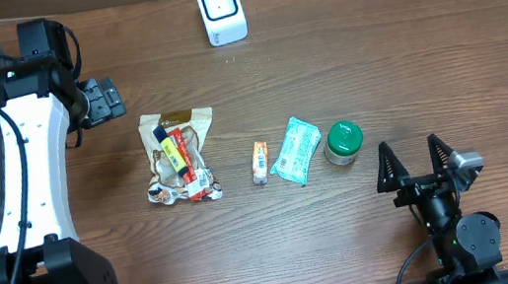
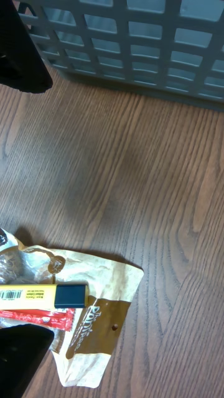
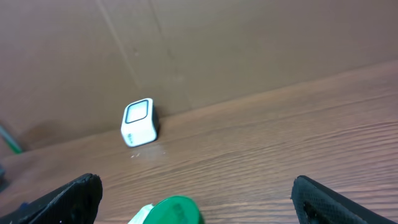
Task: Scan the item barcode
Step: 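Release the snack bag and raise the left gripper back left, then raise the right gripper and move it left over the teal pack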
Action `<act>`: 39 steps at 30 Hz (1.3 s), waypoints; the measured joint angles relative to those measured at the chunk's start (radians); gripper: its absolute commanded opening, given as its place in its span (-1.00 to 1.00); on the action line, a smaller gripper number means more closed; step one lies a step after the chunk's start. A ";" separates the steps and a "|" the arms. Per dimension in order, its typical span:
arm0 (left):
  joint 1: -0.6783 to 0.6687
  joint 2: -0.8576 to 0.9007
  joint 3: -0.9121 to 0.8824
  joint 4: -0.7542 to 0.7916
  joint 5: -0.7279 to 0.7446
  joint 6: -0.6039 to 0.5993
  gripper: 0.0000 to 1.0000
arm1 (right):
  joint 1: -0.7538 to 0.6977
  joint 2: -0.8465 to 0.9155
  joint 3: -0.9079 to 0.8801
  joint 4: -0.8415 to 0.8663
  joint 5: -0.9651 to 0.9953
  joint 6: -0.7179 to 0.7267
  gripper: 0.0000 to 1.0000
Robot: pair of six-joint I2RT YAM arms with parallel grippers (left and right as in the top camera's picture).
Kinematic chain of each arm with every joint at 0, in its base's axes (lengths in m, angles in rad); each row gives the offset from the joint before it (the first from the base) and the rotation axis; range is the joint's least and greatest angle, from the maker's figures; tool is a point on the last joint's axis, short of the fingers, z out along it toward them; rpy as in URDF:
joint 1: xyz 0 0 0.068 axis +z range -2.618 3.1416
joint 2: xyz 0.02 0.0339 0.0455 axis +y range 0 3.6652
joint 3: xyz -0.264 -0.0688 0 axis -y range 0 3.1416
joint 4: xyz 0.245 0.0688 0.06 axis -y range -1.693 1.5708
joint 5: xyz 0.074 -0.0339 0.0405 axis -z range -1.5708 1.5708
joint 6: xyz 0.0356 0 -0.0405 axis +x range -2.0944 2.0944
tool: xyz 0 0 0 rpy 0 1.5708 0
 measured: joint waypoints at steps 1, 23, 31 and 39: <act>0.000 0.000 0.000 0.000 0.000 0.000 1.00 | 0.000 0.000 0.000 0.000 0.007 0.000 1.00; 0.000 0.000 0.000 -0.001 0.000 0.000 1.00 | -0.001 0.092 0.306 -0.255 -0.072 0.173 1.00; 0.000 0.000 0.000 -0.001 0.000 0.001 1.00 | -0.006 0.499 0.958 -0.690 -0.027 0.210 1.00; 0.000 0.000 -0.001 -0.001 0.000 0.003 0.99 | -0.006 1.004 1.410 -1.133 -0.063 0.217 1.00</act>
